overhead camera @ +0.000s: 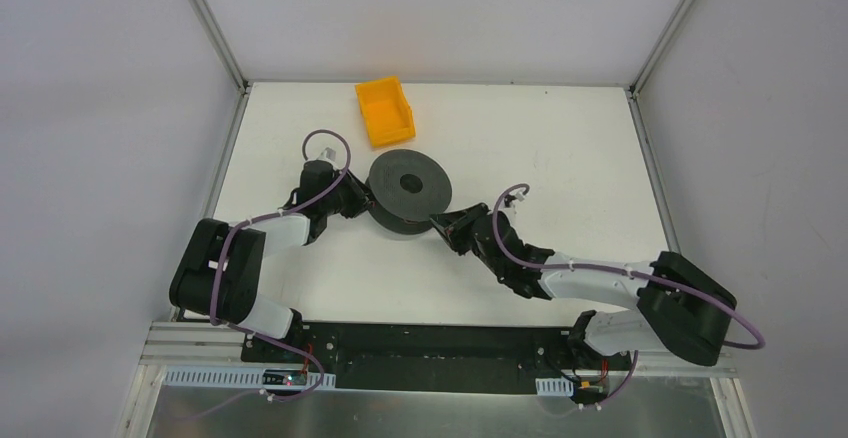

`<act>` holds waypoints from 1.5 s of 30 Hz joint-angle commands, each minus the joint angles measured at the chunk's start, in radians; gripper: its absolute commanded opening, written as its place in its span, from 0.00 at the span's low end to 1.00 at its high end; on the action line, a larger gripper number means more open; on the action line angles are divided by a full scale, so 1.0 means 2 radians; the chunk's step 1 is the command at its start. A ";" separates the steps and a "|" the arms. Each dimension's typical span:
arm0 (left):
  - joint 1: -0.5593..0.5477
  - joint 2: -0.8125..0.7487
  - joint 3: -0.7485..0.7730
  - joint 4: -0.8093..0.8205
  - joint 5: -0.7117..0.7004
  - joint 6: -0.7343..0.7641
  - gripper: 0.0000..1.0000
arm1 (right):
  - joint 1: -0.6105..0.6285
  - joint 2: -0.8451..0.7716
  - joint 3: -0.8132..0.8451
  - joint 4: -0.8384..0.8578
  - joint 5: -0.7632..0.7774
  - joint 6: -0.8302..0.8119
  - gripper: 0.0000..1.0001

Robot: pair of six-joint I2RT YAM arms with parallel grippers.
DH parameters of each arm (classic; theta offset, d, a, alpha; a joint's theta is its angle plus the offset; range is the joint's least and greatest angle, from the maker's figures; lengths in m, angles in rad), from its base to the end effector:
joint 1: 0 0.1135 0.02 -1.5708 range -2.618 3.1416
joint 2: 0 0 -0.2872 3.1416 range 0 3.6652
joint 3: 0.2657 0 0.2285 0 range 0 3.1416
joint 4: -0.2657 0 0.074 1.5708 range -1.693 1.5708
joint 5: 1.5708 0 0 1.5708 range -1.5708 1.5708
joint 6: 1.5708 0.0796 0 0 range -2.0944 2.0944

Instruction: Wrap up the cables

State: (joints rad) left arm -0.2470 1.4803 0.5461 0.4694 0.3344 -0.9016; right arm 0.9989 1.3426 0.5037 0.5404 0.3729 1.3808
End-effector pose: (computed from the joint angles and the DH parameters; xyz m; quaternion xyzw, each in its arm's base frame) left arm 0.2910 -0.1003 0.1910 -0.1870 0.8226 -0.4003 0.3579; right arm 0.1806 0.2270 0.2258 0.2582 0.7552 0.4865 0.3555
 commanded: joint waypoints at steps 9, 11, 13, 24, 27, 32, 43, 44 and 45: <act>0.005 -0.023 0.027 -0.102 -0.027 0.062 0.22 | 0.003 -0.117 -0.020 -0.077 0.076 -0.058 0.18; 0.006 -0.025 0.028 -0.110 -0.031 0.062 0.24 | 0.003 -0.122 -0.022 -0.080 0.082 -0.060 0.18; 0.007 -0.027 0.029 -0.117 -0.032 0.063 0.24 | 0.003 -0.125 -0.023 -0.083 0.086 -0.064 0.18; 0.009 -0.024 0.030 -0.129 -0.032 0.061 0.28 | 0.002 -0.118 -0.022 -0.091 0.099 -0.073 0.18; 0.011 -0.024 0.028 -0.131 -0.033 0.059 0.29 | 0.002 -0.119 -0.021 -0.091 0.101 -0.075 0.18; 0.015 -0.023 0.023 -0.131 -0.030 0.054 0.29 | 0.002 -0.122 -0.017 -0.096 0.103 -0.080 0.18; 0.039 -0.034 -0.006 -0.105 -0.010 0.021 0.31 | 0.002 -0.124 -0.021 -0.097 0.103 -0.078 0.18; 0.041 -0.035 -0.011 -0.096 -0.007 0.016 0.32 | 0.002 -0.125 -0.021 -0.096 0.103 -0.078 0.18; 0.043 -0.036 -0.016 -0.089 -0.003 0.010 0.32 | 0.002 -0.126 -0.021 -0.097 0.104 -0.079 0.18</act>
State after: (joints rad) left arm -0.1856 1.4368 0.5552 0.2607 0.3183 -0.8452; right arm 1.0012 1.1130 0.4591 0.3393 0.5468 1.2392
